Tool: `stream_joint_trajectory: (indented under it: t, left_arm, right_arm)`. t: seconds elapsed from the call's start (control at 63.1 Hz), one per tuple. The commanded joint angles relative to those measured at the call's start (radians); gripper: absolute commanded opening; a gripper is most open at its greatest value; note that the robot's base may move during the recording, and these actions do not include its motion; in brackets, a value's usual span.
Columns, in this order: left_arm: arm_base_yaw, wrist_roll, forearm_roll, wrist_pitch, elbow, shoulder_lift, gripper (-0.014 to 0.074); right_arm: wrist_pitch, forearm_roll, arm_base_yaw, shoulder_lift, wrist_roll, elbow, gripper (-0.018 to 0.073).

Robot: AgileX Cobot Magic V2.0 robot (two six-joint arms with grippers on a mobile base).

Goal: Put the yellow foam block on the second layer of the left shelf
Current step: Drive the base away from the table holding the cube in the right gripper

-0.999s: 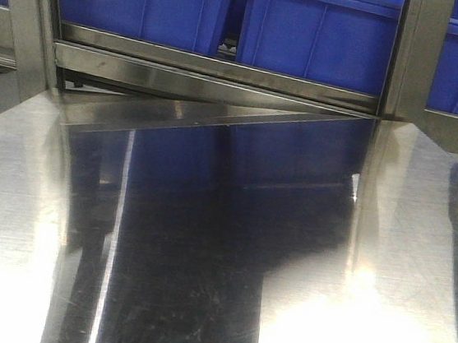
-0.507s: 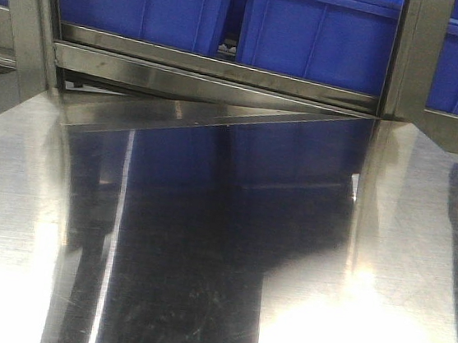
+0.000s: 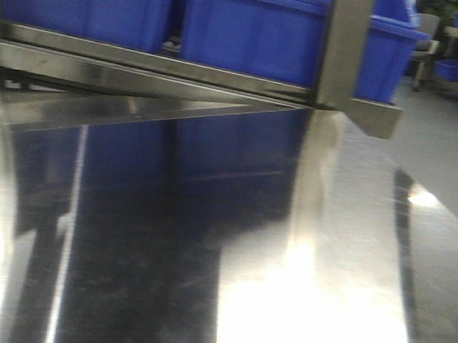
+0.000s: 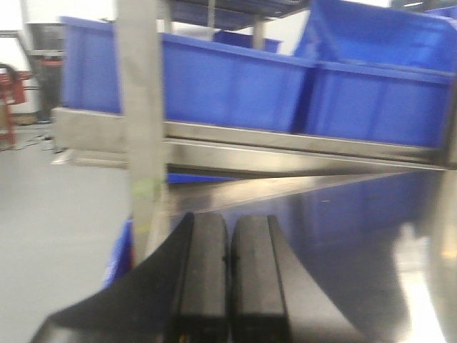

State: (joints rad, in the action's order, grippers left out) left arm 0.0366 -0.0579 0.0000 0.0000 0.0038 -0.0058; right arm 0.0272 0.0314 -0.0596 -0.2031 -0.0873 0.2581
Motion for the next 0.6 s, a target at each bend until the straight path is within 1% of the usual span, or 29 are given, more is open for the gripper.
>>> stream_joint_trajectory:
  t: [0.0, 0.587]
  left_arm:
    - [0.008, -0.003, -0.006, -0.080, 0.025, -0.018, 0.0124]
    - [0.008, -0.003, -0.006, -0.080, 0.025, -0.018, 0.0124]
  right_arm:
    - [-0.091, -0.003, 0.008, -0.011, 0.009, 0.030, 0.0497]
    - [-0.091, -0.003, 0.008, -0.011, 0.009, 0.030, 0.0497]
